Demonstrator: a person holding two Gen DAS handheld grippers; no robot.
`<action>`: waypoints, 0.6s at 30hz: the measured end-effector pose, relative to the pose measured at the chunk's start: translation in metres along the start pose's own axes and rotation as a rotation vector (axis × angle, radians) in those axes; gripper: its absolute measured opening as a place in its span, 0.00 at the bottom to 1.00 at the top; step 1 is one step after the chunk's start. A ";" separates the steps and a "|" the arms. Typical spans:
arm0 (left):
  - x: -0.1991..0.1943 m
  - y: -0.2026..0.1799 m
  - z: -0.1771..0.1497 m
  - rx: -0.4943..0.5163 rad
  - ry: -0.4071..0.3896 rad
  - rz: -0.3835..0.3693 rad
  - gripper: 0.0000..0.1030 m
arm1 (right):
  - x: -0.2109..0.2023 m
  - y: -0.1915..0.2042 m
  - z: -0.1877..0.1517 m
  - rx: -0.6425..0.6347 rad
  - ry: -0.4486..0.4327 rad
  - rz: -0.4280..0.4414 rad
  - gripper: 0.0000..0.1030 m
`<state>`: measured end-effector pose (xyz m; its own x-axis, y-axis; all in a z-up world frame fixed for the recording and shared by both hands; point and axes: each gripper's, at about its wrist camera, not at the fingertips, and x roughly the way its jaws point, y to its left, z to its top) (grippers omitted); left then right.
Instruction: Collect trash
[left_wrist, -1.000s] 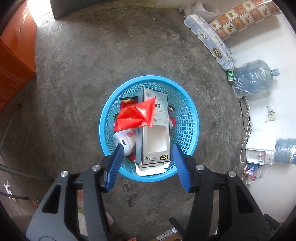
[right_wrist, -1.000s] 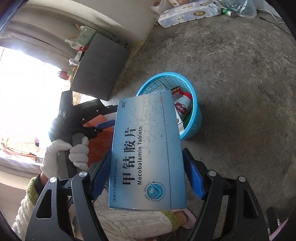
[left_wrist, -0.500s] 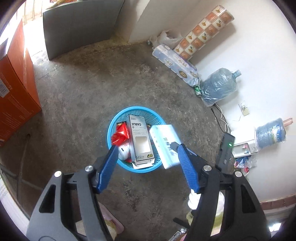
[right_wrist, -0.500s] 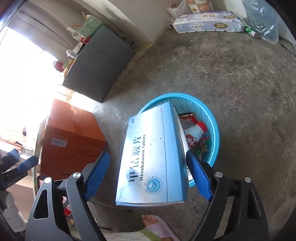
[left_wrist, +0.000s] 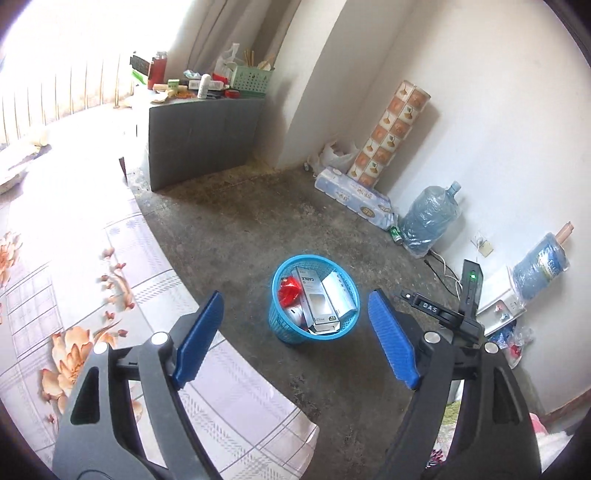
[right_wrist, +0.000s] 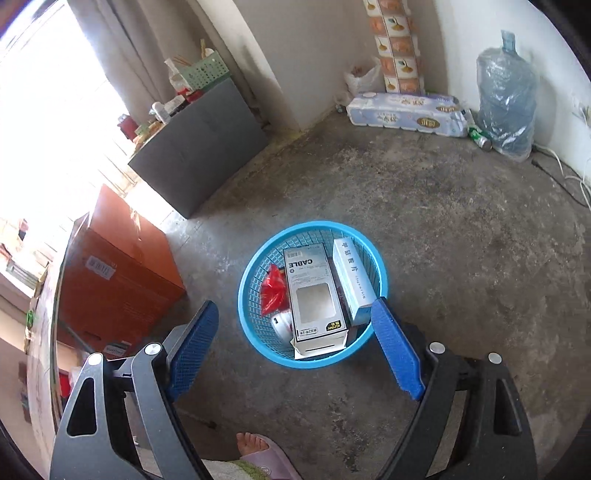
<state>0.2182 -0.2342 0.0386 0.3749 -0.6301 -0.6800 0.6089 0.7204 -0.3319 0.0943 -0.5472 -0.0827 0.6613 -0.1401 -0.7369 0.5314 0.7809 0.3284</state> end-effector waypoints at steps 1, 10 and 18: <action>-0.015 0.002 -0.007 -0.006 -0.027 0.008 0.79 | -0.025 0.013 -0.003 -0.041 -0.048 0.002 0.80; -0.127 0.006 -0.065 -0.075 -0.178 0.143 0.92 | -0.196 0.115 -0.048 -0.234 -0.360 0.109 0.94; -0.168 0.010 -0.117 -0.162 -0.199 0.318 0.92 | -0.222 0.202 -0.106 -0.433 -0.334 0.090 0.94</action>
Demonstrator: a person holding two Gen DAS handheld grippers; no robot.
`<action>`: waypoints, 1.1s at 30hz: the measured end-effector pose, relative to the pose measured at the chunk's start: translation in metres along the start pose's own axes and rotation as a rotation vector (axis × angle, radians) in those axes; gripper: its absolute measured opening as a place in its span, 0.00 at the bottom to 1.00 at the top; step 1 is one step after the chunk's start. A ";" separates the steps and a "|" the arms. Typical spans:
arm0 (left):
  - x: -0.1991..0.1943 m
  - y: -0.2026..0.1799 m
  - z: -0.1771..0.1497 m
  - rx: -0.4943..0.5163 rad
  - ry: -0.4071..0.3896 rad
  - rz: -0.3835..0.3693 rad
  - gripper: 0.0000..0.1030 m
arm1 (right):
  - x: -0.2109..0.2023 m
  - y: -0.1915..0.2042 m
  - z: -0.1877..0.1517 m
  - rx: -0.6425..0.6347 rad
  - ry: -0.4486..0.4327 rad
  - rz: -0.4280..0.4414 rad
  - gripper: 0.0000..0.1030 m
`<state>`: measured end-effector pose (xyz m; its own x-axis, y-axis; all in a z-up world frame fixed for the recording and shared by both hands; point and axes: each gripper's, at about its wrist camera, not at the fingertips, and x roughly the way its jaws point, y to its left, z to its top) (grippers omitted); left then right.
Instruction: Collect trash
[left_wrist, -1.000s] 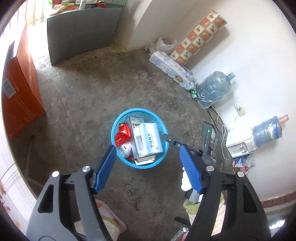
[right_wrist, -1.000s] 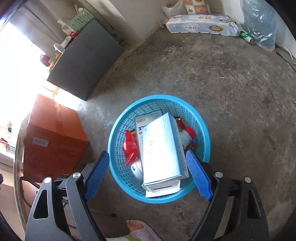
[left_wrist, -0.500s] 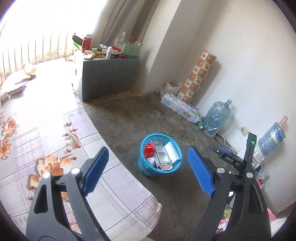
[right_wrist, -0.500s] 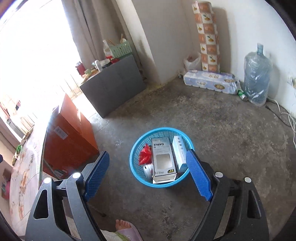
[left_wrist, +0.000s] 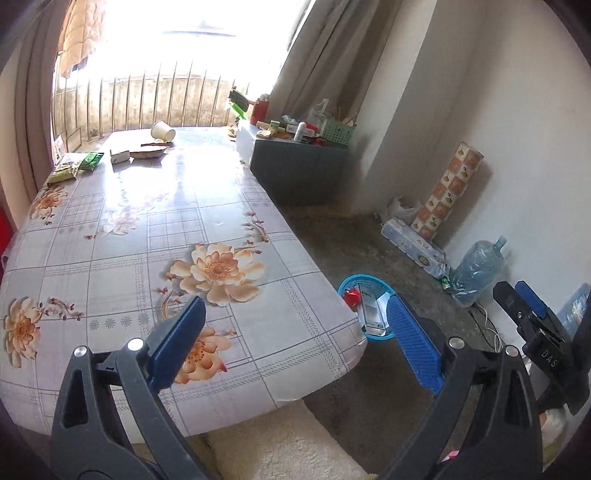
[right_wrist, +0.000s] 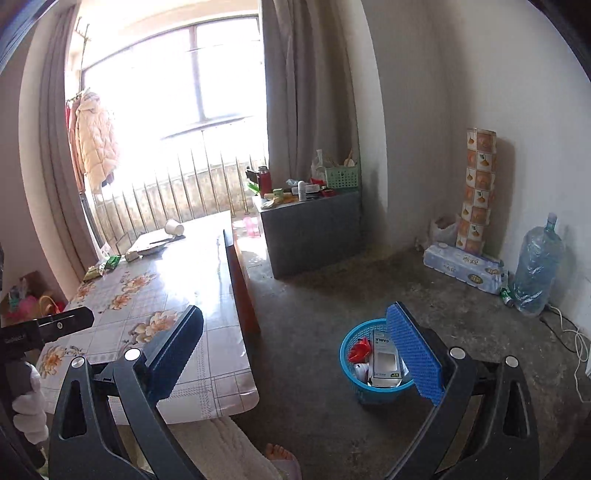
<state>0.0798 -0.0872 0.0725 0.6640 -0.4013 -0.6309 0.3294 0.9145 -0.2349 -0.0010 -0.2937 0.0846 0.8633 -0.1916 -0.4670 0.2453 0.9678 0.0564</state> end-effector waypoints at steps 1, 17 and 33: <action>-0.002 0.000 -0.005 0.008 -0.007 0.063 0.92 | -0.001 0.013 -0.004 -0.032 0.007 -0.007 0.94; 0.008 0.031 -0.059 -0.052 0.118 0.349 0.92 | 0.019 0.063 -0.050 -0.117 0.243 -0.054 0.94; 0.013 0.043 -0.063 0.001 0.169 0.437 0.92 | 0.046 0.039 -0.058 -0.074 0.365 -0.069 0.94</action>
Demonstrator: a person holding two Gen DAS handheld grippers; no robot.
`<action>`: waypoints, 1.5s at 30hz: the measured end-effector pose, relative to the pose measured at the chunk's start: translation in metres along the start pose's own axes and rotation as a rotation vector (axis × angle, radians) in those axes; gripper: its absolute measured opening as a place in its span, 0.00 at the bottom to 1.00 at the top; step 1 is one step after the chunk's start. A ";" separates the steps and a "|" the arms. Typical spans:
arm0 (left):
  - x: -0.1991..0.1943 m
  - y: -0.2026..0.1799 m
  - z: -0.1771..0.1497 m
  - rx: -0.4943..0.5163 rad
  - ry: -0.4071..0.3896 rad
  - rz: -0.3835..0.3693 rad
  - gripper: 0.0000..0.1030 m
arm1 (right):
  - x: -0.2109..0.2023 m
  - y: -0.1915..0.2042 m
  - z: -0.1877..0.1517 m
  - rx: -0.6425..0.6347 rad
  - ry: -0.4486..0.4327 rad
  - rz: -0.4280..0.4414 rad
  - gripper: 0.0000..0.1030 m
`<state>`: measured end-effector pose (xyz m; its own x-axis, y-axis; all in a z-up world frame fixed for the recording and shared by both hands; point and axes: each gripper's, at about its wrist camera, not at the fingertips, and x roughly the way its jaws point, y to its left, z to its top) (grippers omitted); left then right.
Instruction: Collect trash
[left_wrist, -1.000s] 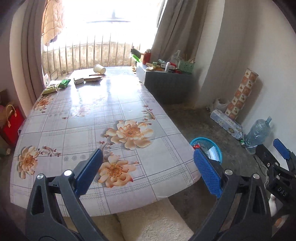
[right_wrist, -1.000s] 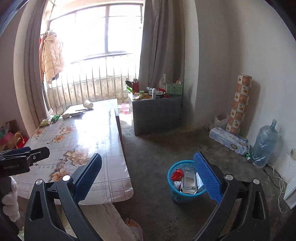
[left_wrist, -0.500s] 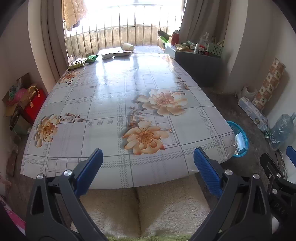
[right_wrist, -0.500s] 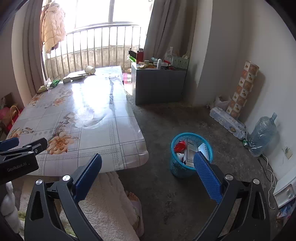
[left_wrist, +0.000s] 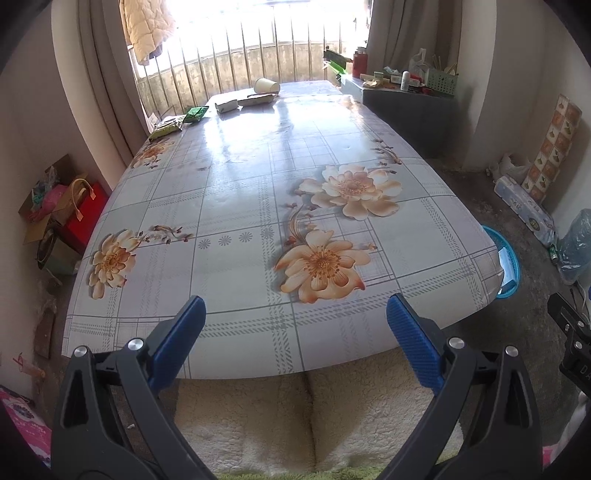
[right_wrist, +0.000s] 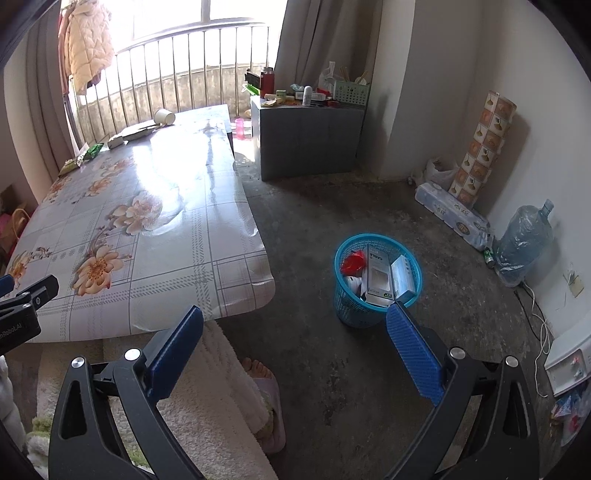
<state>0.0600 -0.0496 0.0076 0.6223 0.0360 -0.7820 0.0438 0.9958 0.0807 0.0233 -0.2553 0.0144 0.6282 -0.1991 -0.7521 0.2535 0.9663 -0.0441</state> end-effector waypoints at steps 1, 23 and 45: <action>0.001 0.000 0.000 0.004 0.002 0.003 0.92 | 0.002 -0.001 0.000 0.002 0.004 0.001 0.94; 0.015 -0.023 0.000 0.068 0.063 -0.013 0.92 | 0.022 -0.015 0.003 0.009 0.042 -0.023 0.94; 0.018 -0.027 0.000 0.070 0.075 -0.022 0.92 | 0.022 -0.017 0.004 -0.001 0.037 -0.025 0.94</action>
